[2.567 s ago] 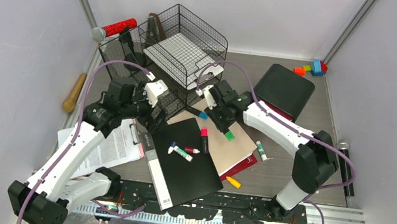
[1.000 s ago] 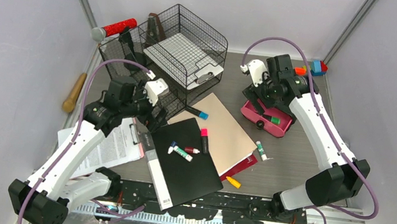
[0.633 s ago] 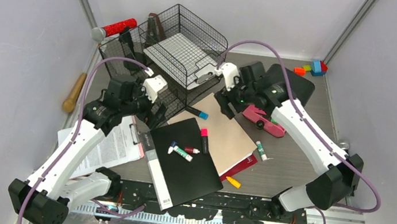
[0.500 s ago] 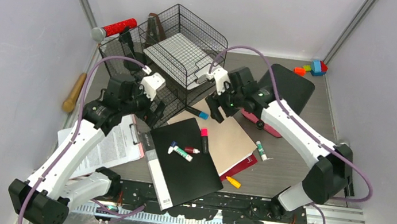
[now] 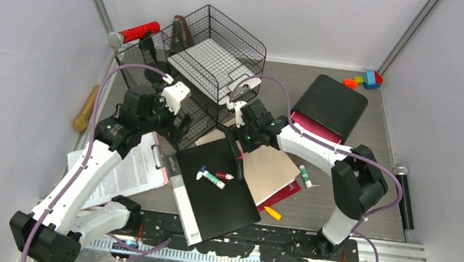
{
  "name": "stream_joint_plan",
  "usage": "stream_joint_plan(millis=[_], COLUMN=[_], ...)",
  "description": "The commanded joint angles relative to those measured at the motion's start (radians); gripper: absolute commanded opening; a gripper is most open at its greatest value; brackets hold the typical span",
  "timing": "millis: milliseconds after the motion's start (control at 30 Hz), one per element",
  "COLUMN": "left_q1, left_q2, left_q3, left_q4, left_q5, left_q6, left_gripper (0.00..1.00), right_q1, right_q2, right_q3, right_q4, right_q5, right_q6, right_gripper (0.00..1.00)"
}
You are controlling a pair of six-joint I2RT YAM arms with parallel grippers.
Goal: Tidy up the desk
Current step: Pick up the stationery from the center of the board.
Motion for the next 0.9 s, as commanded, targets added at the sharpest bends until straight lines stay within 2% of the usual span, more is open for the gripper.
stream_joint_plan(millis=[0,333,533,700,767,867], left_q1=[0.007,0.008,0.008,0.008,0.008,0.008], left_q2=[-0.019,-0.022,-0.028,-0.032,-0.035,-0.035], left_q3=[0.026,0.016,0.012,0.011,0.012,0.014], left_q4=[0.044,0.040,0.039,0.034,0.032,0.031], left_q5=[0.035,0.065,0.065,0.070,0.071,0.074], left_q6=[-0.006,0.001,0.004,0.005,0.007,0.006], left_gripper=[0.99,0.99,0.99,0.99,0.99,0.99], right_q1=[0.021,0.054,0.078,0.079,0.079,0.079], right_q2=[0.037,0.094,0.116,0.155,0.166,0.160], right_q3=[-0.007,-0.011,-0.019,-0.008,0.004,0.020], right_q4=[0.067,0.047,0.031,0.016,0.006,-0.012], right_q5=[0.040,0.075,0.117,0.182,0.199,0.208], right_q6=[0.059,0.056,0.043,0.029,0.019,0.004], right_gripper=[0.75,0.65,0.54,0.49,0.45,0.33])
